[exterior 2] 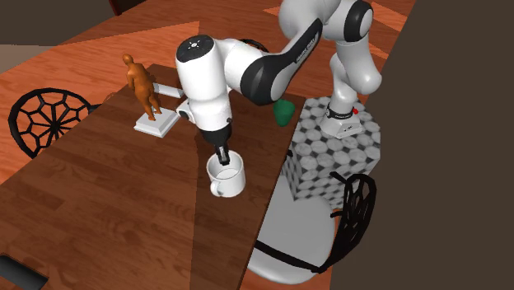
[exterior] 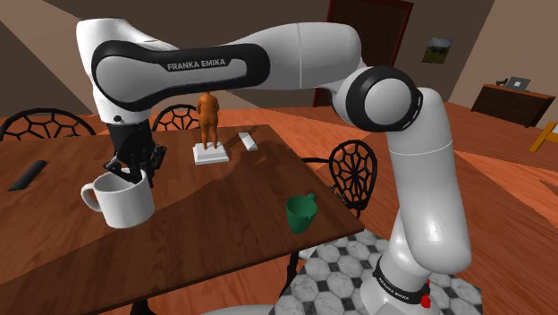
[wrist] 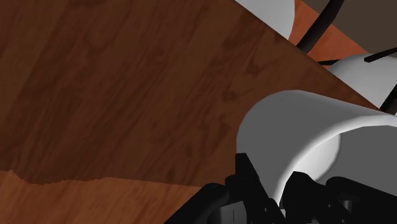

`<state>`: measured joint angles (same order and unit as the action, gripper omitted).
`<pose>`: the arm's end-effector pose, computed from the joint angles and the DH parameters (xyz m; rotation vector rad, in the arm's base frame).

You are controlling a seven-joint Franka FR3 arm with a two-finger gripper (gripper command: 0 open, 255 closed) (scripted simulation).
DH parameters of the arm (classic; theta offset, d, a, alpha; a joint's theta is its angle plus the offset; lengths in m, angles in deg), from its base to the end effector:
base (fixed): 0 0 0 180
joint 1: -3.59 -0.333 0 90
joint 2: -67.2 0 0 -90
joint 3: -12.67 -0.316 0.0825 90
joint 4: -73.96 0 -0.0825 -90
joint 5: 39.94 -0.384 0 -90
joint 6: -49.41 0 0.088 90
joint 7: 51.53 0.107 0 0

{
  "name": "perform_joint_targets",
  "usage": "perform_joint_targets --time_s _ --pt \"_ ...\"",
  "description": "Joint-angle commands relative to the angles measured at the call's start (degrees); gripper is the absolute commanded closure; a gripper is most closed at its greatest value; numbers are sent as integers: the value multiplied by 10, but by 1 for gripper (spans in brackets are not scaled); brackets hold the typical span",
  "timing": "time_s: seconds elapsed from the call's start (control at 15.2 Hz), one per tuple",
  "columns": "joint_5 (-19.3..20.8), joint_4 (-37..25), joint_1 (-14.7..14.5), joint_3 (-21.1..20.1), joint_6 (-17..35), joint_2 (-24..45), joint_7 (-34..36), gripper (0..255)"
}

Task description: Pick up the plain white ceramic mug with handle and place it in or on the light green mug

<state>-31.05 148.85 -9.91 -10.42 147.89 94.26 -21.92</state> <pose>0.5911 0.3521 0.4847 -3.1275 -0.1706 0.0551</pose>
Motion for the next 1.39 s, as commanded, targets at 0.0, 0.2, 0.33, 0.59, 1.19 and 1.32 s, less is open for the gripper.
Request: perform_joint_targets --time_s 0.0,0.2,0.33,0.59,1.19,1.32 --pt "0 -20 -2 0 -18 2 -1 255" --pt "1 -48 -6 0 -43 5 -1 255" --pt "-8 -8 8 -2 -31 -24 -8 255" --pt "-47 138 58 -4 14 -132 -44 255" --pt "-124 371 118 33 55 -337 -154 255" --pt "-135 413 124 47 56 -378 -179 255"
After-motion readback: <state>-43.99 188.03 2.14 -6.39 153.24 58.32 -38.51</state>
